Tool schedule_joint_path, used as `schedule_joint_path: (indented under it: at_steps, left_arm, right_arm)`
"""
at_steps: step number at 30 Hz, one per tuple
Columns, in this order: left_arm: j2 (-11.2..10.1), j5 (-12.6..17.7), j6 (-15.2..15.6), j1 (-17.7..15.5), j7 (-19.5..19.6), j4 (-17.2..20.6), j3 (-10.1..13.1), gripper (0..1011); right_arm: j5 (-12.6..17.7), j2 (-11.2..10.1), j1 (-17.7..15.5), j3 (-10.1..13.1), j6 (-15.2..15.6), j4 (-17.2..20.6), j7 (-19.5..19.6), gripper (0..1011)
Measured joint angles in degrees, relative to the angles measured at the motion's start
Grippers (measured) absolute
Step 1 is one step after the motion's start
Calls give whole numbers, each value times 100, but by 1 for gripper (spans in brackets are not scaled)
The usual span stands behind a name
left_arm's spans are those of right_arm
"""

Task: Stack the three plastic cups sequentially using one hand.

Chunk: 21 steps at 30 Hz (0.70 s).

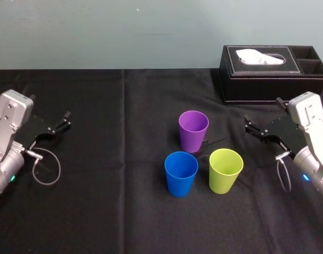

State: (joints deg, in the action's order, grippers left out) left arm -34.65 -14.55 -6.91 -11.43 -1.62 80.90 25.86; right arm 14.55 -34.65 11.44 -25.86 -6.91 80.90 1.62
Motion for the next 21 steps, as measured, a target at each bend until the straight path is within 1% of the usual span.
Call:
schedule_joint_path:
  at_steps: [21]
  left_arm:
    - [0, 0, 0, 0, 0, 0, 0, 1011]
  right_arm:
    - [0, 0, 0, 0, 0, 0, 0, 1003]
